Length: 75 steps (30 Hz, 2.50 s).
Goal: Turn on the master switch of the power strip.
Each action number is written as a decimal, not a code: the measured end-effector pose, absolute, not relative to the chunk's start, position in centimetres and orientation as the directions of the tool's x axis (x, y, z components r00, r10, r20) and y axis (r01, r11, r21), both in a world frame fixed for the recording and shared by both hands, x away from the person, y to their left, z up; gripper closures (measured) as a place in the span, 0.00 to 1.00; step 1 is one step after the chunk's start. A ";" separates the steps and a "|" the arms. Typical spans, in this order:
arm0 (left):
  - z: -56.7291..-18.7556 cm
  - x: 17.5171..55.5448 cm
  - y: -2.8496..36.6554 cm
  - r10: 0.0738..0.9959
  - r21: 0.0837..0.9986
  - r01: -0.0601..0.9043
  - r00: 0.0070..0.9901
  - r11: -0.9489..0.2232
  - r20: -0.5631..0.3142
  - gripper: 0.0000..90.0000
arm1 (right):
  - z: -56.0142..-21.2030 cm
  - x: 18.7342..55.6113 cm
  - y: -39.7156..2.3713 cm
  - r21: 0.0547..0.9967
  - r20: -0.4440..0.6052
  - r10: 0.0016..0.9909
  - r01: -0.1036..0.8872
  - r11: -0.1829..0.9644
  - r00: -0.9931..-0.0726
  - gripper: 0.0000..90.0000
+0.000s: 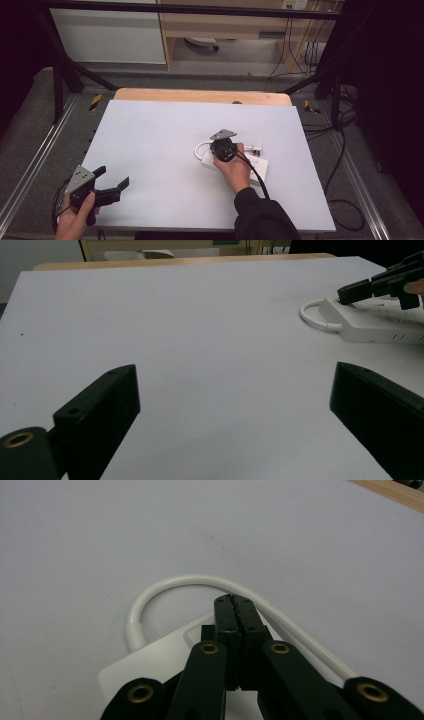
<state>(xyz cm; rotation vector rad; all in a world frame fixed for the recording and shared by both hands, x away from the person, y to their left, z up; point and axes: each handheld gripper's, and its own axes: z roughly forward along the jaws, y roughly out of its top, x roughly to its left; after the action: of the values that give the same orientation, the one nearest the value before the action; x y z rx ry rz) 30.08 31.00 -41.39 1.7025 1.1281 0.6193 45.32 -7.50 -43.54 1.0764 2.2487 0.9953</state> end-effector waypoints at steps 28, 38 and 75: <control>-41.4 30.1 31.2 0.892 0.911 0.399 0.442 -0.100 -0.096 0.06 | -43.0 45.2 -8.0 0.808 0.012 0.806 0.481 0.341 -0.591 1.00; -41.4 30.2 31.2 0.893 0.911 0.401 0.440 -0.098 -0.097 0.06 | -42.3 45.0 -8.3 0.822 0.039 0.808 0.479 0.310 -0.589 0.98; -41.4 30.0 31.3 0.894 0.913 0.398 0.436 -0.094 -0.098 0.06 | -40.1 44.5 -10.4 0.809 0.138 0.837 0.548 0.213 -0.530 0.07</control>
<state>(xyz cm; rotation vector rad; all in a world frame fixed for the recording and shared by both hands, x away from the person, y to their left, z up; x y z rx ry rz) 30.00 31.34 -41.37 1.6889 1.1324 0.6212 44.53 -10.44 -40.10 1.2950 2.1648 1.2278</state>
